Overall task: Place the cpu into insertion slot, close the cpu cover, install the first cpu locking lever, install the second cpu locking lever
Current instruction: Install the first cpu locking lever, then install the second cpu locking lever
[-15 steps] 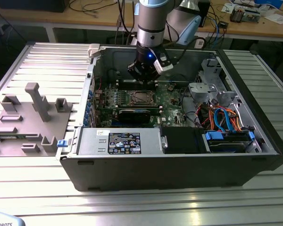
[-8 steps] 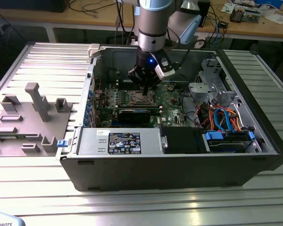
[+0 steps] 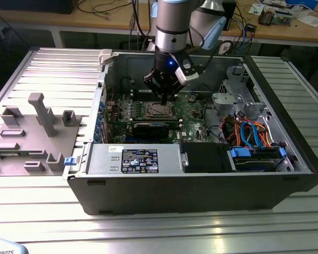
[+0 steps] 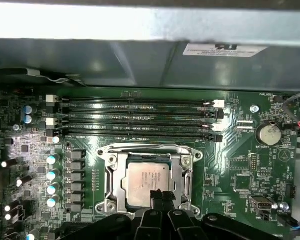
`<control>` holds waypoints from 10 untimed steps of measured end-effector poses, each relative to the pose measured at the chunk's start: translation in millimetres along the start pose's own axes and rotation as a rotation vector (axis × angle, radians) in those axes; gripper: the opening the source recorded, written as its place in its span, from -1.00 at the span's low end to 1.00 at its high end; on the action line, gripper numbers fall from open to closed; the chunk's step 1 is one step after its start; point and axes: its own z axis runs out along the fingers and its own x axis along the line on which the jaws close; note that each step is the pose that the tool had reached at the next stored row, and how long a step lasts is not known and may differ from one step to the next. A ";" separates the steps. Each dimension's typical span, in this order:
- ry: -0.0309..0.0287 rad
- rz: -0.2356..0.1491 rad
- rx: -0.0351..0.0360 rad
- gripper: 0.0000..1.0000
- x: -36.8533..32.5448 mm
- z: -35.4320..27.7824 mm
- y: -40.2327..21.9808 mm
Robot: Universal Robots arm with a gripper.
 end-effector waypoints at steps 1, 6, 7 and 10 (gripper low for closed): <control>0.0000 0.000 0.0000 -0.79 0.0 -0.6 0.0; 0.0000 0.000 -0.0001 -0.79 0.0 -1.0 0.0; -0.0001 0.000 0.0000 -0.79 0.0 -1.1 0.0; 0.0000 0.000 0.0000 -0.79 0.0 -1.2 -0.1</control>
